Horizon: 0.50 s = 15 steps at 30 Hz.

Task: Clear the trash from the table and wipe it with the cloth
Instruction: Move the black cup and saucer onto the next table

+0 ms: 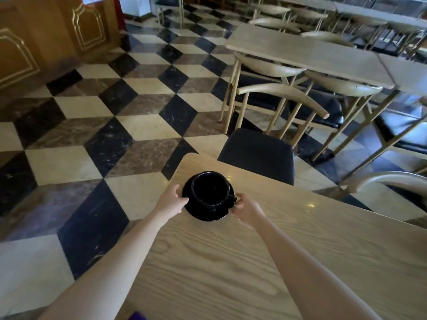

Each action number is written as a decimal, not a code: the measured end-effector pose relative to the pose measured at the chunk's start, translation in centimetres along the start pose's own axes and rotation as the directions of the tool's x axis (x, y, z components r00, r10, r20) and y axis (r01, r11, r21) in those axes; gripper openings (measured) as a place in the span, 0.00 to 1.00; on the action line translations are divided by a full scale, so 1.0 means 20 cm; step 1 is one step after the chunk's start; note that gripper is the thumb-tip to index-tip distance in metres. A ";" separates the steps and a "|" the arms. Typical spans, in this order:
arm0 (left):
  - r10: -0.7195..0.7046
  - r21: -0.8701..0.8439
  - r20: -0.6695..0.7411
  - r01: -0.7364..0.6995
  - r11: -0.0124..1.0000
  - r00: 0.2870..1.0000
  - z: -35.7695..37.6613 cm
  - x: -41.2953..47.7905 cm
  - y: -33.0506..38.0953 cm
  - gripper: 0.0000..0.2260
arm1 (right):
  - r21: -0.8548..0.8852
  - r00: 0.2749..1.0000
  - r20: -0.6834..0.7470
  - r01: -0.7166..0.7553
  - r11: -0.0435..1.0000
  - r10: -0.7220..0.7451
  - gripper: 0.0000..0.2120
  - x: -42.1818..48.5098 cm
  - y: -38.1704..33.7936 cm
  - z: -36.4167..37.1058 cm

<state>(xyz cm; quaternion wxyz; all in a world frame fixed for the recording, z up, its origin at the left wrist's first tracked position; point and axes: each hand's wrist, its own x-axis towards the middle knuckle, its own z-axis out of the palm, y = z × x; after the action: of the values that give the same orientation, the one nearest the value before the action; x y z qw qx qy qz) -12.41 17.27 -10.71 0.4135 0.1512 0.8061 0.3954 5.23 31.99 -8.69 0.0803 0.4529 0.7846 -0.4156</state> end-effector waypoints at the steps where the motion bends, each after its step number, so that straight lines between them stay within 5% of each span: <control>1: 0.021 -0.026 0.014 -0.021 0.999 1.000 0.01 0.02 0.01 0.27 | 0.001 1.000 -0.017 0.013 1.000 -0.013 0.27 0.01 0.00 0.01; 7: 0.137 0.237 0.032 -0.141 0.961 0.990 0.03 0.11 0.08 0.08 | 0.060 1.000 -0.029 0.007 0.998 -0.006 0.18 0.07 -0.03 0.03; 15: 0.013 0.236 -0.010 -0.010 0.972 1.000 0.07 0.13 0.13 0.09 | 0.060 0.999 -0.035 0.005 0.998 -0.003 0.16 0.07 -0.07 0.03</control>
<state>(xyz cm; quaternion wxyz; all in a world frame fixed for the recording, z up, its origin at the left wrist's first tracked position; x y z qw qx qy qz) -13.19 21.14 -10.57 0.3857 0.2016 0.8488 0.3002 3.22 32.16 -9.02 0.0524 0.4607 0.7740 -0.4312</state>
